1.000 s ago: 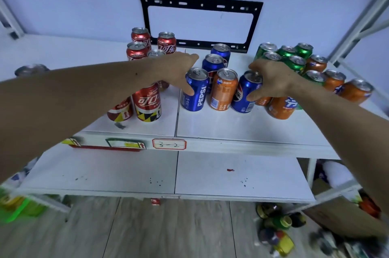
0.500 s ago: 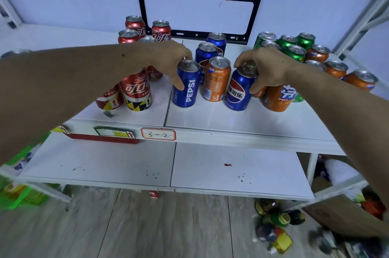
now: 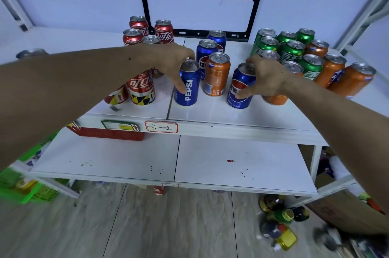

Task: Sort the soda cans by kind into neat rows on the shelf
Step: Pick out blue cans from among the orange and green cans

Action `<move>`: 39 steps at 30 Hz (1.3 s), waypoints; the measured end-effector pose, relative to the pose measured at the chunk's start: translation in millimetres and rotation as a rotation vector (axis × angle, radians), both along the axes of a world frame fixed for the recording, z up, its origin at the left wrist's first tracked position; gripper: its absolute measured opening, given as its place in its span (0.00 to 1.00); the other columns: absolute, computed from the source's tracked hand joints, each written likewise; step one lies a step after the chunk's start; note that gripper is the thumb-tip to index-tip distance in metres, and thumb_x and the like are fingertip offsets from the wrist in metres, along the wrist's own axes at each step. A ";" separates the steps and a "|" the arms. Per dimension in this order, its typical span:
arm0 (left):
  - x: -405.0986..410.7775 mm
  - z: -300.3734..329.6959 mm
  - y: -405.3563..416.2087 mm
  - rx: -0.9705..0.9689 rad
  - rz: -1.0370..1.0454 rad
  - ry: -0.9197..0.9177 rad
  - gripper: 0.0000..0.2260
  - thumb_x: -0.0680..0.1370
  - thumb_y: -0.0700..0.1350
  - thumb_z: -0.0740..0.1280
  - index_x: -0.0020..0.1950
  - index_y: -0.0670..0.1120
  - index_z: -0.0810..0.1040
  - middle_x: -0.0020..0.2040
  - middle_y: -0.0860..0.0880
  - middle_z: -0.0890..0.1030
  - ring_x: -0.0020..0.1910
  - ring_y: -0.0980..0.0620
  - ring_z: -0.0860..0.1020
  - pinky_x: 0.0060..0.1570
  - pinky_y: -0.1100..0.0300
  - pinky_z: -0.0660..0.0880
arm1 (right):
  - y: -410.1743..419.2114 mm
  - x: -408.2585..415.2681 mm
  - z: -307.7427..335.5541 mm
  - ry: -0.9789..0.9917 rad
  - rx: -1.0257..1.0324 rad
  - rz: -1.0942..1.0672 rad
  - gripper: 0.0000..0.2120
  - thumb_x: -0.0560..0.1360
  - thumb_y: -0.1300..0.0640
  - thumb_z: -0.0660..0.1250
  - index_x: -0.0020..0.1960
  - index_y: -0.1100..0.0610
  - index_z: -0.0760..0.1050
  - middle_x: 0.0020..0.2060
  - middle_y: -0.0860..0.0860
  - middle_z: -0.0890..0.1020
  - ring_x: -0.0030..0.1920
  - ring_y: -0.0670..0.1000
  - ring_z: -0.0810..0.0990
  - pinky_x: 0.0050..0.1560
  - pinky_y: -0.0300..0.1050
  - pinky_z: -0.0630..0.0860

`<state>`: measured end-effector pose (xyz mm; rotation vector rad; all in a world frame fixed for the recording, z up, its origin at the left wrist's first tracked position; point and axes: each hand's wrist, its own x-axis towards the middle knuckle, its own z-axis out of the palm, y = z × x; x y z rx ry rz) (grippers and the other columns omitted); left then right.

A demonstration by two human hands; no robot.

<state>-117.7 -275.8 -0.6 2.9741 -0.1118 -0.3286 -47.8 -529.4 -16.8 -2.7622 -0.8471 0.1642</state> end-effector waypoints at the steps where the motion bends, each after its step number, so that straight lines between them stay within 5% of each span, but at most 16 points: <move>1: 0.2 -1.5 -0.9 -0.002 0.012 -0.004 0.37 0.62 0.56 0.79 0.66 0.48 0.68 0.62 0.47 0.76 0.52 0.51 0.74 0.47 0.58 0.72 | 1.6 -1.1 -3.1 0.010 0.013 -0.032 0.43 0.61 0.45 0.79 0.68 0.57 0.64 0.63 0.56 0.75 0.59 0.55 0.74 0.48 0.46 0.71; 8: -1.6 -15.9 -8.5 -0.078 0.099 -0.068 0.35 0.65 0.60 0.75 0.65 0.47 0.68 0.62 0.47 0.75 0.51 0.52 0.72 0.43 0.59 0.69 | 12.1 -5.1 -12.3 0.023 0.083 -0.124 0.37 0.64 0.44 0.77 0.64 0.57 0.65 0.60 0.57 0.76 0.58 0.57 0.76 0.47 0.47 0.75; 11: -1.6 -12.8 -8.9 -0.160 0.100 -0.020 0.31 0.67 0.49 0.77 0.66 0.49 0.68 0.65 0.48 0.73 0.55 0.50 0.73 0.45 0.58 0.72 | 11.2 -5.1 -12.0 0.081 0.157 -0.117 0.34 0.65 0.52 0.78 0.66 0.56 0.65 0.61 0.55 0.76 0.58 0.55 0.75 0.45 0.45 0.73; 14: -2.3 -2.4 -9.6 -0.178 0.089 0.085 0.37 0.65 0.36 0.77 0.70 0.51 0.66 0.68 0.48 0.70 0.63 0.47 0.72 0.52 0.55 0.73 | 8.7 -5.3 -7.7 0.193 0.211 -0.099 0.36 0.65 0.56 0.79 0.67 0.53 0.65 0.62 0.53 0.74 0.54 0.51 0.72 0.45 0.44 0.71; 20: -4.5 -4.1 -9.5 -0.111 0.145 0.041 0.37 0.63 0.55 0.78 0.67 0.49 0.68 0.65 0.48 0.73 0.57 0.46 0.76 0.50 0.52 0.79 | 10.4 -6.5 -3.1 0.192 0.179 -0.088 0.34 0.64 0.56 0.79 0.66 0.53 0.66 0.61 0.53 0.75 0.53 0.51 0.72 0.44 0.44 0.71; 31: -64.2 65.5 3.1 -0.151 0.173 -0.051 0.33 0.60 0.51 0.81 0.62 0.50 0.74 0.58 0.50 0.77 0.54 0.48 0.77 0.50 0.52 0.78 | 23.6 -49.6 64.6 0.142 0.042 0.037 0.35 0.64 0.53 0.79 0.67 0.54 0.69 0.61 0.53 0.76 0.58 0.55 0.76 0.50 0.48 0.76; 35: -94.4 108.9 36.5 -0.173 0.253 -0.073 0.31 0.58 0.49 0.82 0.58 0.49 0.76 0.55 0.49 0.79 0.51 0.46 0.79 0.49 0.51 0.80 | 58.1 -68.0 110.9 0.109 0.076 0.083 0.34 0.63 0.54 0.80 0.65 0.54 0.70 0.58 0.53 0.76 0.53 0.55 0.77 0.39 0.45 0.77; 39: -117.6 142.8 83.9 -0.240 0.330 -0.127 0.28 0.60 0.46 0.81 0.57 0.49 0.76 0.55 0.49 0.79 0.49 0.45 0.81 0.48 0.51 0.80 | 110.0 -78.6 149.2 0.104 0.167 0.110 0.35 0.63 0.56 0.80 0.67 0.55 0.70 0.60 0.55 0.76 0.54 0.59 0.79 0.50 0.55 0.80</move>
